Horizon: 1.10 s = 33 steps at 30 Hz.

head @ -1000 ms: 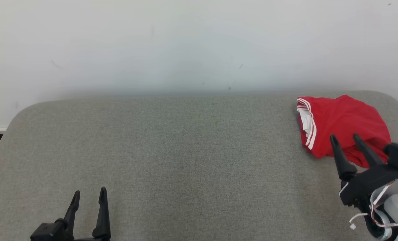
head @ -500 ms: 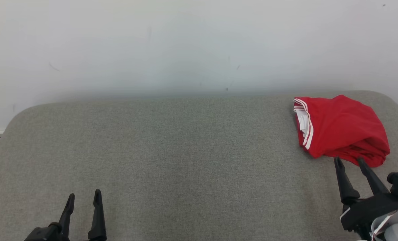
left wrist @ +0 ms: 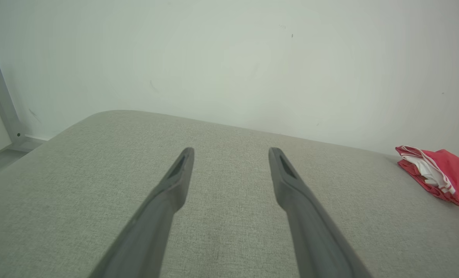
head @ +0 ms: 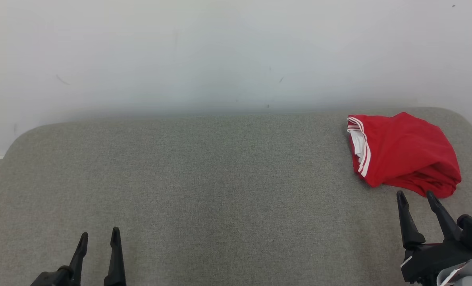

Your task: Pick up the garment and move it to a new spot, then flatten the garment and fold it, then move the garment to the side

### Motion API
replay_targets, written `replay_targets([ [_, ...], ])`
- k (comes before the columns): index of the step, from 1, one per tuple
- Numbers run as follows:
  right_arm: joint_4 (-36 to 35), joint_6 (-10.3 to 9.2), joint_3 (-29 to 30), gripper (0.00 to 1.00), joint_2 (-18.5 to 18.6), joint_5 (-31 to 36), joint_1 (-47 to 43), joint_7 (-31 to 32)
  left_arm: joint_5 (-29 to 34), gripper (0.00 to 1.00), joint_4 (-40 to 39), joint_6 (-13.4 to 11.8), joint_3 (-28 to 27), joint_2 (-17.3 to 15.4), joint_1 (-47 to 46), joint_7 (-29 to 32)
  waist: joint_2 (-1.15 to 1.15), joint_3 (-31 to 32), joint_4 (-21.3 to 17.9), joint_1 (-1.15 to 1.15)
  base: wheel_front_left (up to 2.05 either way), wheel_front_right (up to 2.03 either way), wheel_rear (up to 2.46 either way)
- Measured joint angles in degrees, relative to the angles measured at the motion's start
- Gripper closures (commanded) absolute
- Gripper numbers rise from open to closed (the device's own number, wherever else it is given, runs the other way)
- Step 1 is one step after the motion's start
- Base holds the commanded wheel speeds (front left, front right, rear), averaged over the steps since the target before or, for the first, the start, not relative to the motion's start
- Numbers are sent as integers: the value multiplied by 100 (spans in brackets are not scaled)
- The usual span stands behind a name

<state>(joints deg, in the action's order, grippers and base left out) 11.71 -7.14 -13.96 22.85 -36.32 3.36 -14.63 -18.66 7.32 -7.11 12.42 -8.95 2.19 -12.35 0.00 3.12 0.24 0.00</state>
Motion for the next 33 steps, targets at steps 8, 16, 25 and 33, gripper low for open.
replay_targets([
  [8, -145, 0, 231, 0, -188, 345, -238, 0, 59, 0, -41, 0, -107, 40, 1, 74, 0, 2, 19, 0, 0, 0, 0],
  [16, -236, 0, 336, 0, -267, 616, -316, 0, 172, 0, -51, 0, -205, 70, 5, 136, 0, -10, 43, 0, 0, 0, 0],
  [25, -271, 1, 453, 0, -366, 795, -430, 0, 268, 0, -57, 0, -237, 71, 20, 278, 0, -19, 42, 0, 0, 0, 0],
  [33, -294, 0, 516, 0, -415, 892, -431, 0, 302, 0, -91, 0, -230, 75, 21, 374, 0, -16, 31, 0, 0, 0, 0],
])
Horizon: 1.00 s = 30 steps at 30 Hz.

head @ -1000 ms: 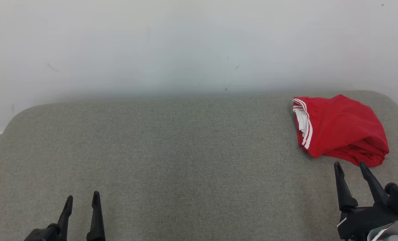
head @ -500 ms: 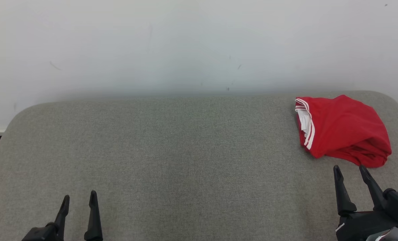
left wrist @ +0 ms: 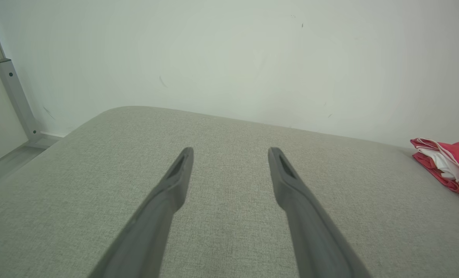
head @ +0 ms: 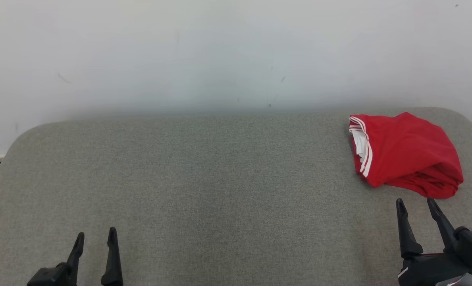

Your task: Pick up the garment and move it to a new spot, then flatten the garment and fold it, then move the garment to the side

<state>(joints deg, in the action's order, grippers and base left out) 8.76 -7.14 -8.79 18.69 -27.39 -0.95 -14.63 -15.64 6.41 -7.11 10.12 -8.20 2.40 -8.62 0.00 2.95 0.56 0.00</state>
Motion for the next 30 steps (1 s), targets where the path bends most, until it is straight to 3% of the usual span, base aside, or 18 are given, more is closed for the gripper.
replay_targets([
  [12, -110, 0, 78, 0, -70, 79, -99, 1, 52, 0, -48, 0, -18, 41, 88, 60, 0, -1, 9, 0, 0, 0, 0],
  [13, -119, 0, 83, 100, -77, 81, -98, 1, 52, 100, -64, 0, -18, 40, 88, 62, 0, -1, 9, 0, 0, 0, 0],
  [23, 172, 60, 93, 100, -307, -120, -267, 110, -123, 100, 243, 64, -47, 142, 204, 125, 0, -17, 6, 0, 0, 0, 0],
  [30, 210, 160, 200, 100, -417, -609, -211, 272, -722, 100, 341, 163, -185, 186, 182, 256, 0, -40, 1, 0, 0, 0, 0],
])
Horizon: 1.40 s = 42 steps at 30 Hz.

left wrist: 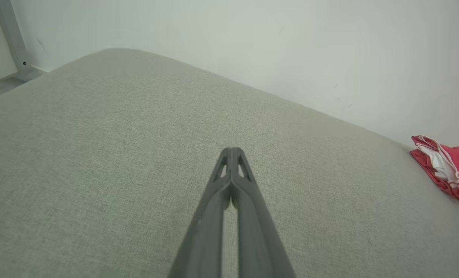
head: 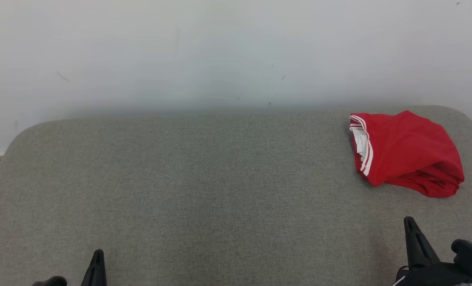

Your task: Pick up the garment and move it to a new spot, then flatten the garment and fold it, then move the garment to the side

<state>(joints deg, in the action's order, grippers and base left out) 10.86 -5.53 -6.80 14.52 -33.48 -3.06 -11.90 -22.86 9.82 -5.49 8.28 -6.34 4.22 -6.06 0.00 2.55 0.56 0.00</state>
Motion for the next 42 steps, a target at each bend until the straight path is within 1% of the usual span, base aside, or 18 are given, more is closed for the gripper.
replay_targets([
  [2, 16, 8, 37, 100, -24, -149, 1, 43, -167, 100, 9, 18, -21, 12, -7, 12, 0, -6, -1, 0, 0, 0, 0],
  [14, 100, 188, 245, 100, -194, -958, 82, 337, -1160, 100, 97, 197, -209, 77, -131, 211, 0, -43, -9, 0, 0, 0, 0],
  [17, 119, 241, 301, 100, -224, -1170, 142, 391, -1419, 100, 129, 208, -248, 80, -133, 254, 0, -52, -11, 0, 0, 0, 0],
  [24, 182, 314, 414, 100, -333, -1639, 154, 544, -1931, 100, 198, 337, -377, 99, -243, 359, 0, -73, -15, 0, 0, 0, 0],
  [26, 200, 360, 466, 100, -372, -1833, 182, 604, -2203, 100, 219, 358, -410, 111, -243, 412, 0, -82, -17, 0, 0, 0, 0],
  [33, 227, 457, 559, 100, -444, -2238, 264, 740, -2637, 100, 258, 457, -512, 135, -276, 508, 0, -101, -21, 0, 0, 0, 0],
  [42, 288, 586, 713, 100, -576, -2813, 372, 911, -3340, 100, 344, 582, -641, 199, -370, 633, 0, -129, -27, 0, 0, 0, 0],
])
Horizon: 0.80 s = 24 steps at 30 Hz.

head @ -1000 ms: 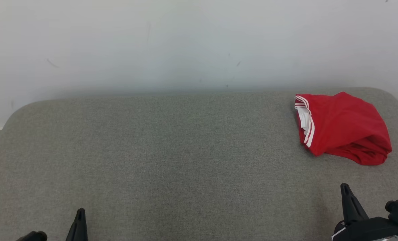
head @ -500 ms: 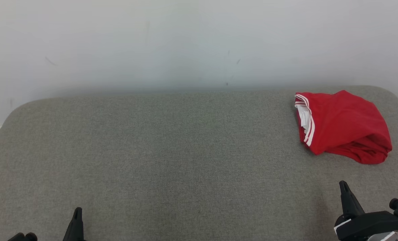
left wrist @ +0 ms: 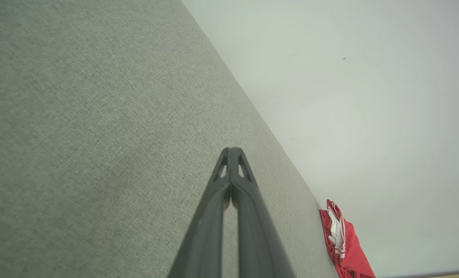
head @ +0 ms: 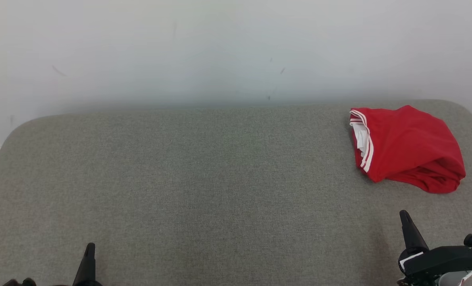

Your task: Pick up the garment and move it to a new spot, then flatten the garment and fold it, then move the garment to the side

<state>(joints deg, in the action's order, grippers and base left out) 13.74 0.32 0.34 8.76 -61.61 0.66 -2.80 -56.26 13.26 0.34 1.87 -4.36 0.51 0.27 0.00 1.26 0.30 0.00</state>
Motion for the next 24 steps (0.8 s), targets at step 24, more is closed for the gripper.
replay_targets([
  [24, 183, 337, 383, 100, -333, -1613, 213, 506, -1855, 100, 202, 332, -370, 90, -248, 326, 0, -74, -16, 0, 0, 0, 0],
])
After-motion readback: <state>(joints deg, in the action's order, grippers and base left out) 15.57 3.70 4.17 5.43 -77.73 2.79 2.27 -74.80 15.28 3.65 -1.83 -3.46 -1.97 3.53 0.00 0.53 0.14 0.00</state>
